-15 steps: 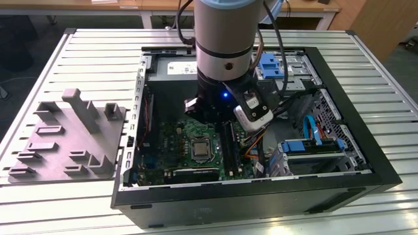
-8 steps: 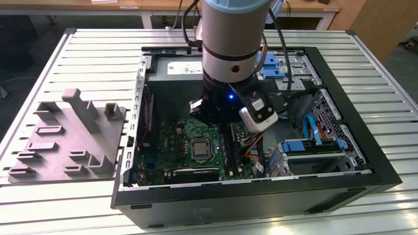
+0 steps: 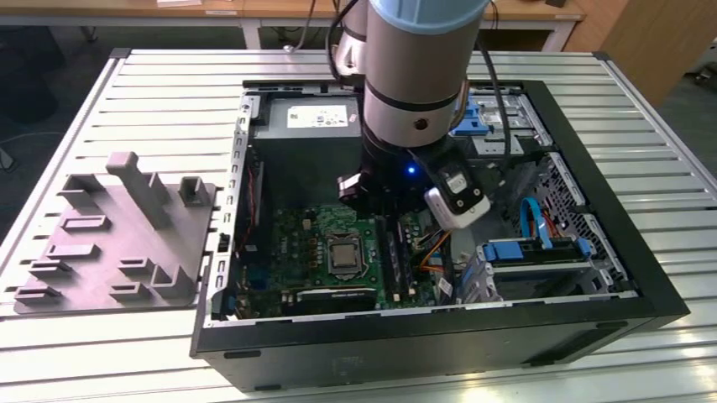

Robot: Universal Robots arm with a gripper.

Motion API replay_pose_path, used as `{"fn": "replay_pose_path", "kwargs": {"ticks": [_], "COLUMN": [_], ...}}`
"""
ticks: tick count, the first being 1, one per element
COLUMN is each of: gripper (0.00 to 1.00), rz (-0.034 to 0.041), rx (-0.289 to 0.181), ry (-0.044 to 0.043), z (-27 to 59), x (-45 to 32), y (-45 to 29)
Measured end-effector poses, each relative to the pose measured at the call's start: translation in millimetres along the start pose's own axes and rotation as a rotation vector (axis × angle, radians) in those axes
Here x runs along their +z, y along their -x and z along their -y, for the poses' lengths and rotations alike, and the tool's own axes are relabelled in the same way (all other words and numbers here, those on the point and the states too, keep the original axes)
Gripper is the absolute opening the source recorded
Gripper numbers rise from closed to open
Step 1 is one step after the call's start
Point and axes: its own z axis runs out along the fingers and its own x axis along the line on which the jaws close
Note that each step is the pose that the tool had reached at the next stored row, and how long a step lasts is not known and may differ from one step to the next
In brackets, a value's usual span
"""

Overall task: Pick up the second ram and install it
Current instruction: 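Insert the second ram into the second slot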

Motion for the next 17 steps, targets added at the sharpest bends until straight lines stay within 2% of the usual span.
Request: {"fn": "replay_pose_path", "kwargs": {"ticks": [9, 17], "gripper": [0.12, 0.12], "rz": [-0.0005, -0.0004], "rx": [0.0, 0.0], "ry": [-0.0002, 0.0015], "z": [0.4, -1.9], "x": [11.5, 16.9], "y": [2.1, 2.0]}}
